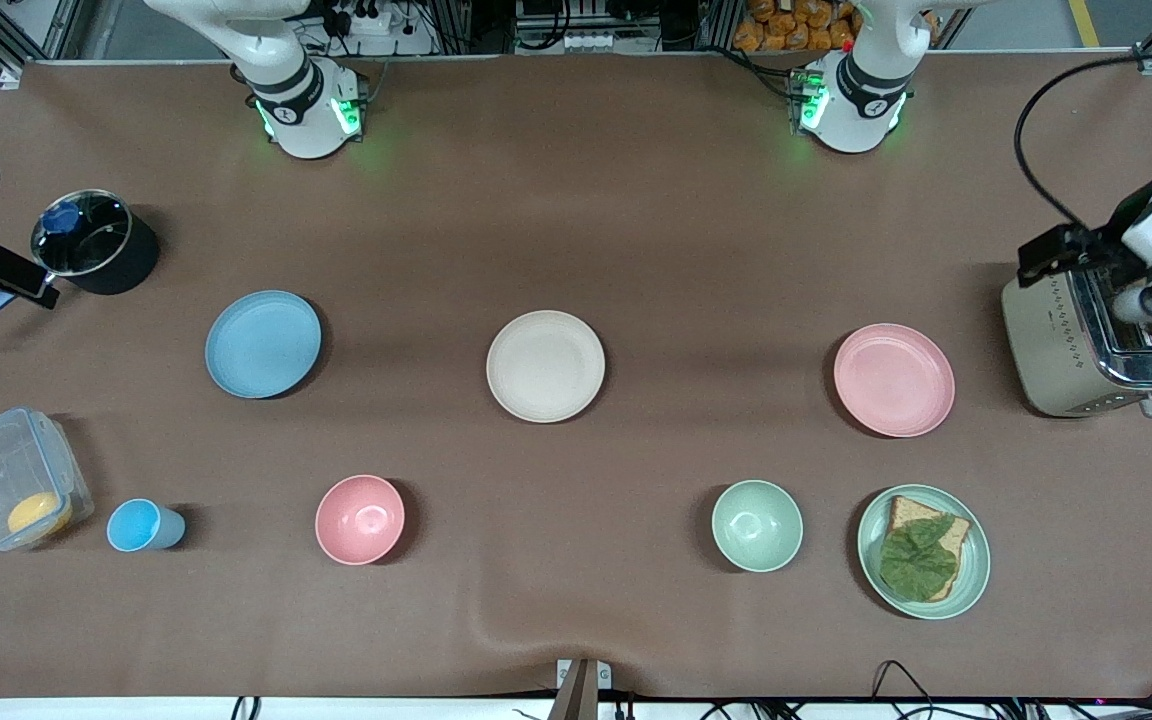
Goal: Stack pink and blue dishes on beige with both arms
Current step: 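Move the left gripper down toward the rim of the pink plate, then grip the pink plate with the left gripper while the right gripper reaches the blue plate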
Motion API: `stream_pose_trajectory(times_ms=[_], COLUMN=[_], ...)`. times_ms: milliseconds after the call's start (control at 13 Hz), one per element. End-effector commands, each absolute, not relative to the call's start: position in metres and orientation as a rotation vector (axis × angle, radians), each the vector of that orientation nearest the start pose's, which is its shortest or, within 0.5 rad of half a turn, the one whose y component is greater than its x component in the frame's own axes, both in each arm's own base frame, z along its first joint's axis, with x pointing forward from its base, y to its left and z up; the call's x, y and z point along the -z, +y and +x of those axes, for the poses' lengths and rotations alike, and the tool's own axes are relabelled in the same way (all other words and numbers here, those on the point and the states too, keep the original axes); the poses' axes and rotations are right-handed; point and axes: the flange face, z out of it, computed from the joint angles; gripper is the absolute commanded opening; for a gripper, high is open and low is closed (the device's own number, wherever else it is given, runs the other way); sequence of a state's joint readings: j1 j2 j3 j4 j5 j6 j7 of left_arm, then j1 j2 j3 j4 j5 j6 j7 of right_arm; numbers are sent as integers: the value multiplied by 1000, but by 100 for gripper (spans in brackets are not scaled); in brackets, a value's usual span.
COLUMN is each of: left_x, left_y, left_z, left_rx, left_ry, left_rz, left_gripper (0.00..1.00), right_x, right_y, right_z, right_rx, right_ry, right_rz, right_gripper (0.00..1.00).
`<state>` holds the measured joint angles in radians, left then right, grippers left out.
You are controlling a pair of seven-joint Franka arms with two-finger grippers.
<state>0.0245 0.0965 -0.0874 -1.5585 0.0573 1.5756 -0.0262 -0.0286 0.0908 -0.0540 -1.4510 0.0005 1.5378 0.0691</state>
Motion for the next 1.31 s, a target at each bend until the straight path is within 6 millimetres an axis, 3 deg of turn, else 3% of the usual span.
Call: stream_pose_trajectory(times_ms=[0,231,385,615,846,1000,1231], left_x=[-506,-427,-379,-307,-269,-242,-216], left_y=[-12,16,33,54,69,71,78], left_z=[586,579,572,559,555,553,549], left_rx=[-91,-21,-8,30,-2,-32,-57], left_ry=[70,16,-18,-67,-102,-109,-132], left_rz=[-3067,-3076,-3083,-3098,-3107,-3115,-3123], left_gripper=[100,100,100,100,100,100,100], right_x=[-620,-592,-557,-502,-463,-451,-419], right_y=[-48,-49,-52,-79,-93,-118,-129], right_z=[582,594,606,609,604,599,594], right_rx=[-43,-117,-215,-341,-362,-345,-343], right_ry=[241,182,172,231,123,36,-22], right_rz=[-3124,-3129,-3124,-3090,-3079,-3069,-3061], right_gripper=[100,100,100,100,100,100,100])
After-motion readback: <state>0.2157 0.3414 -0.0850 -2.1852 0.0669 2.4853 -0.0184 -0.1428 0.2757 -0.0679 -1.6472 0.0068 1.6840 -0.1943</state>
